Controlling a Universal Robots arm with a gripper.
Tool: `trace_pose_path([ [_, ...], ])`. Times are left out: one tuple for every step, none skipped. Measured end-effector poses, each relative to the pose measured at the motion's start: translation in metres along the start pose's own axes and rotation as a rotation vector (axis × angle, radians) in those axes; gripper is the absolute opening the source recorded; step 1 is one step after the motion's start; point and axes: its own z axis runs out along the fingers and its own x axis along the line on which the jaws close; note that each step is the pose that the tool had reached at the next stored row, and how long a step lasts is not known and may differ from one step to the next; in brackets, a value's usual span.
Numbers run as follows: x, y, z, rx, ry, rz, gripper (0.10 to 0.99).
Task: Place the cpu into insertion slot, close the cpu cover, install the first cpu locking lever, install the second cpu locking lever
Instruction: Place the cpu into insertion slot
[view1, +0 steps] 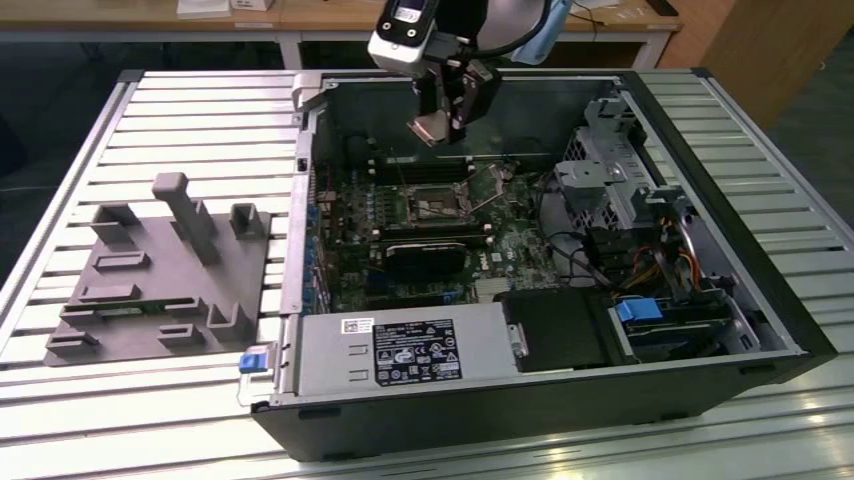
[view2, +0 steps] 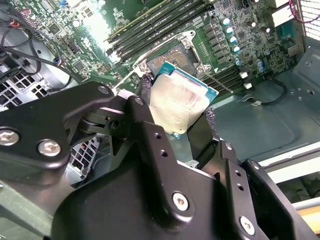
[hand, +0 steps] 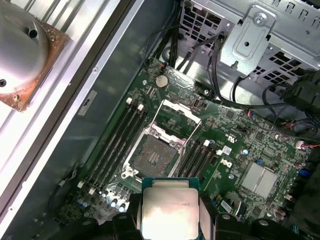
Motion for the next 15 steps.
trace_pose_path([
  [0.0, 0.0, 0.0001, 0.0, -0.0001, 0.002, 0.541],
  [0.0, 0.0, 0.0002, 0.0, -0.0003, 0.004, 0.541],
  [0.0, 0.0, 0.0004, 0.0, -0.0004, 0.006, 0.541],
  [0.0, 0.0, 0.0005, 0.0, -0.0006, 0.008, 0.541],
  [0.0, 0.0, 0.0006, 0.0, -0.0007, 0.009, 0.541],
  [0.0, 0.0, 0.0008, 0.0, -0.0009, 0.011, 0.541],
  [0.0, -0.0001, 0.0009, 0.0, -0.001, 0.013, 0.541],
  [0.0, -0.0001, 0.0011, 0.0, -0.0011, 0.014, 0.541],
  [0.0, -0.0001, 0.0012, 0.0, -0.0013, 0.016, 0.541],
  [0.0, -0.0001, 0.0014, 0.0, -0.0014, 0.018, 0.541],
  [0.0, -0.0001, 0.0015, 0.0, -0.0016, 0.019, 0.541],
  [0.0, -0.0001, 0.0017, 0.0, -0.0017, 0.021, 0.541],
  [0.0, -0.0001, 0.0019, 0.0, -0.0018, 0.022, 0.541],
  [0.0, -0.0002, 0.0021, 0.0, -0.0019, 0.024, 0.541],
  [0.0, -0.0002, 0.0023, 0.0, -0.002, 0.025, 0.541],
])
